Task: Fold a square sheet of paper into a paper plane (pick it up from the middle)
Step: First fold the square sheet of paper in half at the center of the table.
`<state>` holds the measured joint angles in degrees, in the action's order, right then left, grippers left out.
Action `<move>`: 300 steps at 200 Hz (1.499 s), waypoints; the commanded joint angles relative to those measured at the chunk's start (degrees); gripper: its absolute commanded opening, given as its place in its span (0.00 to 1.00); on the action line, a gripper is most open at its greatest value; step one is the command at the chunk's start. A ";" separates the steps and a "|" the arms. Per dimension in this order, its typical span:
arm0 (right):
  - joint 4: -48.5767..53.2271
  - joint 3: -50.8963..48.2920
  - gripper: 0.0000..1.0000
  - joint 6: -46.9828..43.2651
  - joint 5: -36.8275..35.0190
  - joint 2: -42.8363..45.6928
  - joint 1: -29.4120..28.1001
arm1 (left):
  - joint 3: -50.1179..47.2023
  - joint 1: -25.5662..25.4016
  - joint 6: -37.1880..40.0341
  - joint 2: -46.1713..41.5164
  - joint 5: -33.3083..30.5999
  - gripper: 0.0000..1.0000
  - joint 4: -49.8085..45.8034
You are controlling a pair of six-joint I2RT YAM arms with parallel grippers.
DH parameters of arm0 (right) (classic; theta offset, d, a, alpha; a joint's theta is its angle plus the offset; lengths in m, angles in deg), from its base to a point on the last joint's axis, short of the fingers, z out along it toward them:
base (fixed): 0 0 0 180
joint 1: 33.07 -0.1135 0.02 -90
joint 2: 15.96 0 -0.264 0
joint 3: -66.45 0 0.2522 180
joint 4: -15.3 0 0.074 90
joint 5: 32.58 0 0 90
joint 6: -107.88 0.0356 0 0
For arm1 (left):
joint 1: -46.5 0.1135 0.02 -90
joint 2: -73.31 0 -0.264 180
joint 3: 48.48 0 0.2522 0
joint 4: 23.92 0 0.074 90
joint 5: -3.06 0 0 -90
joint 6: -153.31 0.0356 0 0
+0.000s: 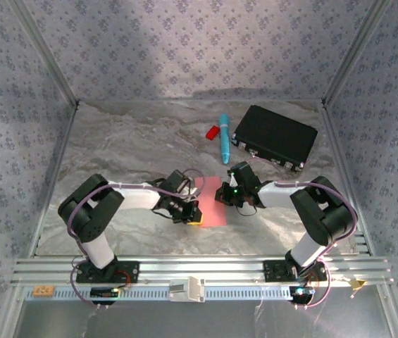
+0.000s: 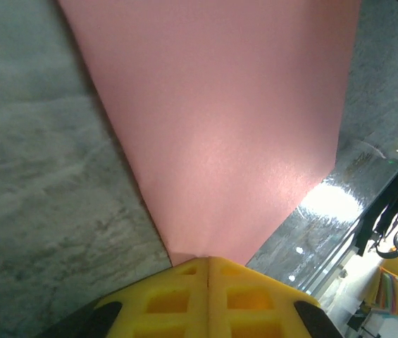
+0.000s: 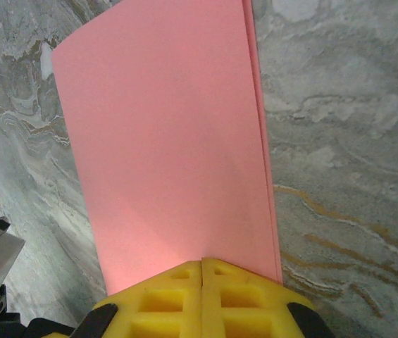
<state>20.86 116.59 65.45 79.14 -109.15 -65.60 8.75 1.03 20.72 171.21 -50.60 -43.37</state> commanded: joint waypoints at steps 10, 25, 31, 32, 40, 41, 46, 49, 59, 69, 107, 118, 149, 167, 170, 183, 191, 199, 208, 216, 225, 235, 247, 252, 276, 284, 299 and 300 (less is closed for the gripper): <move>9.26 -3.07 0.00 0.00 -5.27 -1.71 0.72 | 2.03 -0.69 0.11 -3.56 -1.96 0.00 -3.02; 9.25 -3.07 0.00 0.02 -5.28 -1.73 0.73 | 2.50 -0.67 -0.34 -4.27 -1.93 0.00 -2.14; 9.26 -3.07 0.00 -0.07 -5.25 -1.73 0.73 | 2.88 -0.60 -0.30 -4.29 -1.93 0.00 -1.96; 9.26 -3.07 0.00 -0.07 -5.25 -1.73 0.73 | 2.96 -0.59 -0.21 -4.30 -1.91 0.00 -1.95; 9.26 -3.07 0.00 0.00 -5.30 -1.73 0.70 | 3.34 -0.43 -0.32 -4.18 -2.22 0.00 -1.78; 9.26 -3.07 0.00 0.03 -5.29 -1.73 0.71 | 3.32 -0.42 -0.31 -4.16 -2.27 0.00 -1.78; 9.14 -3.15 0.00 0.06 -5.29 -1.69 0.67 | 3.44 -0.41 -0.53 -4.00 -2.35 0.00 -1.42; 9.15 -3.19 0.00 0.06 -5.36 -1.65 0.71 | 3.49 -0.46 -0.65 -3.82 -2.34 0.00 -1.16; 9.04 -3.31 0.00 0.06 -5.30 -1.73 0.79 | 3.76 -0.41 -0.92 -2.74 -2.05 0.00 -0.35; 9.09 -3.15 0.00 0.02 -5.23 -1.88 0.78 | 4.01 -0.37 -1.09 -1.52 -2.04 0.00 0.23; 8.94 -3.14 0.00 0.11 -5.07 -1.92 0.67 | 4.22 -0.07 -0.80 1.22 -3.03 0.00 1.18; 8.95 -3.25 0.00 0.02 -5.03 -1.69 0.72 | 3.15 -0.12 -0.48 1.28 -3.06 0.00 1.07; 8.54 -3.42 0.00 0.16 -5.18 -2.04 0.67 | -0.93 -0.54 -0.52 0.89 -1.69 0.00 2.02; 8.25 -3.43 0.00 0.38 -5.11 -2.50 0.69 | -3.87 -1.56 -0.50 -1.28 -4.44 0.00 2.49; 8.32 -3.35 0.00 0.48 -5.19 -2.58 0.69 | -4.28 -1.79 -0.53 -1.65 -4.77 0.00 2.65; 8.33 -3.17 0.00 0.59 -5.39 -2.86 0.72 | -5.25 -2.42 -0.31 -3.05 -5.72 0.00 2.64; 8.26 -3.07 0.00 0.56 -5.44 -2.99 0.63 | -5.56 -2.80 -0.13 -3.79 -6.33 0.00 2.41; 8.35 -3.07 0.00 0.59 -5.52 -3.17 0.59 | -5.84 -3.09 0.08 -4.54 -7.18 0.00 1.75; 8.31 -3.07 0.00 0.62 -5.49 -3.19 0.58 | -5.84 -3.37 0.43 -5.22 -8.35 0.00 0.54; 8.30 -3.07 0.00 0.61 -5.51 -3.29 0.60 | -5.92 -3.63 0.79 -5.97 -9.28 0.00 -0.15; 8.28 -3.01 0.00 0.54 -5.41 -3.28 0.58 | -6.16 -4.18 0.75 -6.68 -10.15 0.00 -0.07; 8.34 -3.02 0.00 0.57 -5.37 -3.35 0.62 | -5.95 -5.09 0.95 -7.07 -11.17 0.00 -0.66; 8.56 -2.90 0.00 0.50 -5.50 -3.32 0.63 | -5.03 -6.29 1.80 -7.39 -12.13 0.00 -2.24; 8.70 -2.91 0.00 0.36 -5.46 -3.18 0.62 | -4.82 -6.79 2.03 -7.67 -12.70 0.00 -2.82; 8.84 -2.90 0.00 0.27 -5.61 -3.08 0.63 | -3.81 -8.28 2.77 -9.23 -14.94 0.00 -4.55; 8.90 -2.92 0.00 0.32 -5.61 -3.11 0.66 | -3.23 -8.58 3.03 -9.78 -15.69 0.00 -5.14; 8.91 -2.90 0.00 0.32 -5.46 -2.99 0.58 | -2.32 -8.66 3.52 -11.60 -16.24 0.00 -5.85; 8.91 -2.94 0.00 0.28 -5.46 -3.02 0.61 | -2.28 -8.66 3.54 -11.69 -16.31 0.00 -5.88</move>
<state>20.07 116.09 65.47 79.16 -109.06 -65.56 3.98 -7.10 22.23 162.67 -64.35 -44.88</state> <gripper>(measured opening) 0.052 0.044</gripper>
